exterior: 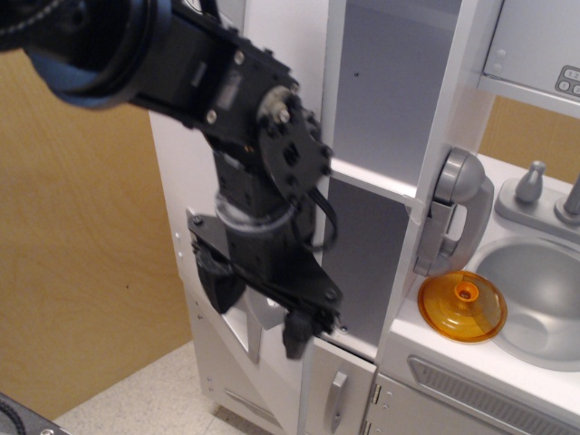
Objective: Open fridge
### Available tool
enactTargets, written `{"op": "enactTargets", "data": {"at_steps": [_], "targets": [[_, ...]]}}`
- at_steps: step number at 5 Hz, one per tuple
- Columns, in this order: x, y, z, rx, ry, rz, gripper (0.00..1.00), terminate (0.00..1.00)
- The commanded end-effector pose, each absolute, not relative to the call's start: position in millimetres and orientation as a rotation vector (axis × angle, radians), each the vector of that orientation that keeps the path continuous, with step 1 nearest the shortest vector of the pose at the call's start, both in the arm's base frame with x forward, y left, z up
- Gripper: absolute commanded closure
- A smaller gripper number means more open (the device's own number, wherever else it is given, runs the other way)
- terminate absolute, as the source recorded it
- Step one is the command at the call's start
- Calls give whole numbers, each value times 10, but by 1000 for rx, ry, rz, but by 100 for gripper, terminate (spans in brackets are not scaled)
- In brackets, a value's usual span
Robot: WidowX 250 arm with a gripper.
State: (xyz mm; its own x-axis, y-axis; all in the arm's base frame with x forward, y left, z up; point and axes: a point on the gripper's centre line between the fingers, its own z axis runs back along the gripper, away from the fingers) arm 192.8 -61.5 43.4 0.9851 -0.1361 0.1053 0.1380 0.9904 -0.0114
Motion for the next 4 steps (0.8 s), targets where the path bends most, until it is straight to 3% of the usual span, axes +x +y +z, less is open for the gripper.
{"op": "enactTargets", "data": {"at_steps": [1, 2, 4], "targets": [[1887, -1131, 433, -63, -85, -203, 0, 0], [2033, -1375, 406, -45, -117, -208, 0, 0], [2423, -1445, 409, -44, -216, -171, 0, 0]]}}
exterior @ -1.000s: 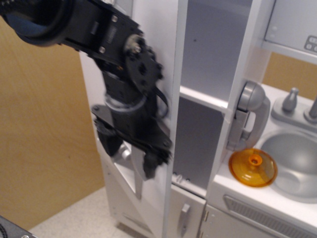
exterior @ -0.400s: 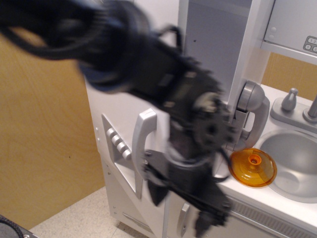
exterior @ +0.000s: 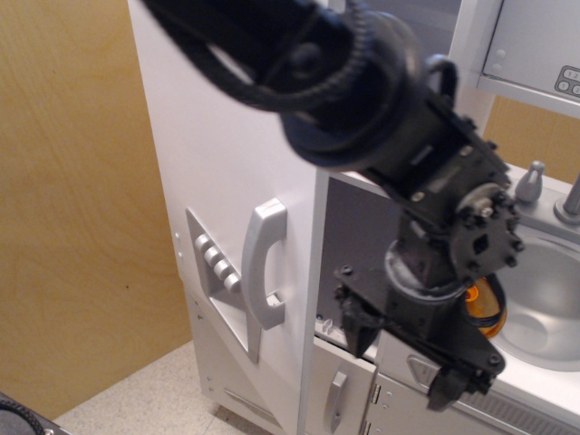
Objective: Open fridge
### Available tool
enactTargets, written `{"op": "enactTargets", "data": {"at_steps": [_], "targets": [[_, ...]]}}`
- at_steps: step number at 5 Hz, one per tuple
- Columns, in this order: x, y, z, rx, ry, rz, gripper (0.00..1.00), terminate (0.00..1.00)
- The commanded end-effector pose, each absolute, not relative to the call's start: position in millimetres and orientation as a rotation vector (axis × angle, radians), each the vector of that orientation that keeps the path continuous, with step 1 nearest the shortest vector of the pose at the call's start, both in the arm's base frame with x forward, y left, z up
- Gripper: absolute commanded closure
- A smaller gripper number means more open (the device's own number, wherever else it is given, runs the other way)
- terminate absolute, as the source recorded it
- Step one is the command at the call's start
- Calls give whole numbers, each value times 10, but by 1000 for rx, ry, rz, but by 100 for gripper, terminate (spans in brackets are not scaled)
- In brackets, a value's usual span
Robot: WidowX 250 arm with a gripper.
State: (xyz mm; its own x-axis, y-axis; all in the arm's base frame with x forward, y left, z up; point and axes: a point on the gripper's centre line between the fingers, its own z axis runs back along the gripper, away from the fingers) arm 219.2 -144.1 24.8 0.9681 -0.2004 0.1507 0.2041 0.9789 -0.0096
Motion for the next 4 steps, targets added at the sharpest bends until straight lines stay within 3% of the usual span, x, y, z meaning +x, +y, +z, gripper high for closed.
{"op": "enactTargets", "data": {"at_steps": [1, 3, 4], "targets": [[2542, -1368, 457, -24, -236, -134, 0, 0], [2679, -941, 484, 73, -180, -22, 0, 0], [2500, -740, 485, 108, -179, -13, 0, 0]]}}
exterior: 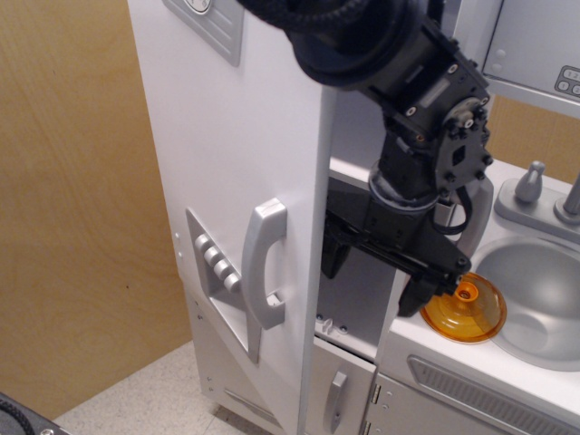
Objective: Open fridge
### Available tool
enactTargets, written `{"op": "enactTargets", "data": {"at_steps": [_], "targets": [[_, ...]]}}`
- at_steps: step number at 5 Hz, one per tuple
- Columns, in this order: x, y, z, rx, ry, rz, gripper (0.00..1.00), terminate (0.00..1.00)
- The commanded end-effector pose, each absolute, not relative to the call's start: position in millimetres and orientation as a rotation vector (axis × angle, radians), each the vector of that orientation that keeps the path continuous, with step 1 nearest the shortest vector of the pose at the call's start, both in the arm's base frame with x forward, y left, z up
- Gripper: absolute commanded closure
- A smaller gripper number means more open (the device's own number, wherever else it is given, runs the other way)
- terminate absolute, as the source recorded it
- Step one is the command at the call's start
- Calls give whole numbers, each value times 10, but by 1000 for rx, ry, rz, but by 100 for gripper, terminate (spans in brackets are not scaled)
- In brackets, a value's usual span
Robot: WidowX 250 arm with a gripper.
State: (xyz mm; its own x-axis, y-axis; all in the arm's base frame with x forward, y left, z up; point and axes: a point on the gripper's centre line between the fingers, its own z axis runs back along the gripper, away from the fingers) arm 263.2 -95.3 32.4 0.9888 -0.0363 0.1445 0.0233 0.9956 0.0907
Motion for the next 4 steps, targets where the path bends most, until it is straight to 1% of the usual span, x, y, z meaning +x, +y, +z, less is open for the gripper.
{"op": "enactTargets", "data": {"at_steps": [1, 2, 3, 4], "targets": [[2272, -578, 521, 125, -165, -25, 0, 0], [2081, -422, 560, 136, -147, -26, 0, 0], [1935, -155, 596, 149, -113, 21, 0, 0], [1850, 218, 533, 216, -75, 87, 0, 0]]}}
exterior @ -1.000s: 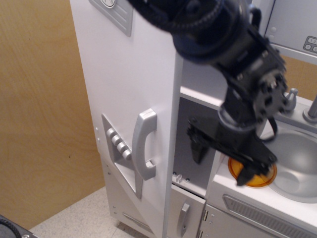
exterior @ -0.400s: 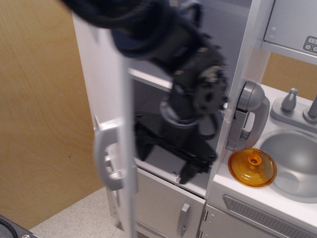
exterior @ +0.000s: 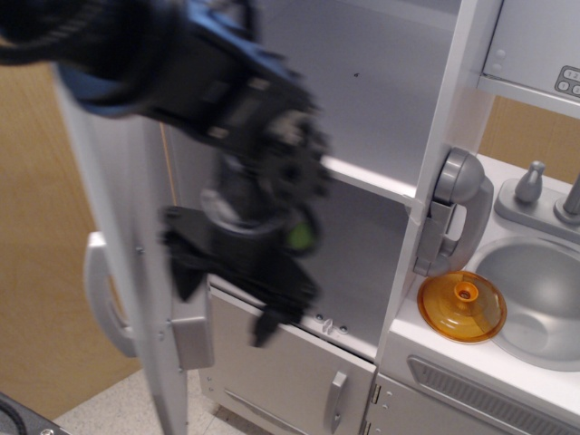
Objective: Open fridge
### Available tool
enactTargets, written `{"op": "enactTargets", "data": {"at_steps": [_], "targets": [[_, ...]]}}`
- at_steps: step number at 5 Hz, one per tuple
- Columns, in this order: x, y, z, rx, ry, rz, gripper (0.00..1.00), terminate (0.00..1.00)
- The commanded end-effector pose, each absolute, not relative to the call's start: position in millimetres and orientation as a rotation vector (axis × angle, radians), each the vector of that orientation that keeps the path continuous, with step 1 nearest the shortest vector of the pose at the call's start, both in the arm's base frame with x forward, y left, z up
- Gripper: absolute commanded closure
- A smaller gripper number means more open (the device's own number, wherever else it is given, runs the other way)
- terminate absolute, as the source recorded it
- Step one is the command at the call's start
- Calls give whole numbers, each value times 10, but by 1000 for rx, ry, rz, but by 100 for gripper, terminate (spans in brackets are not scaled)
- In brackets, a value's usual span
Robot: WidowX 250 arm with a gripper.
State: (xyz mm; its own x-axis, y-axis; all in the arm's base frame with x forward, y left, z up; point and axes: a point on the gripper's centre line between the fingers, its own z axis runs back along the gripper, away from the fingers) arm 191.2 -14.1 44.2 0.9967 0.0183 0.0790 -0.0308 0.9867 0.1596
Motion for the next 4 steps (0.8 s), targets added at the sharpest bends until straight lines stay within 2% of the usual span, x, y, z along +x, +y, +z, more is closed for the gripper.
{"op": "enactTargets", "data": {"at_steps": [1, 3, 4], "targets": [[1899, 687, 397, 288, -72, 173, 0, 0], [2163, 1389, 206, 361, -110, 302, 0, 0], [2404, 1529, 98, 303, -155, 323, 0, 100]]}}
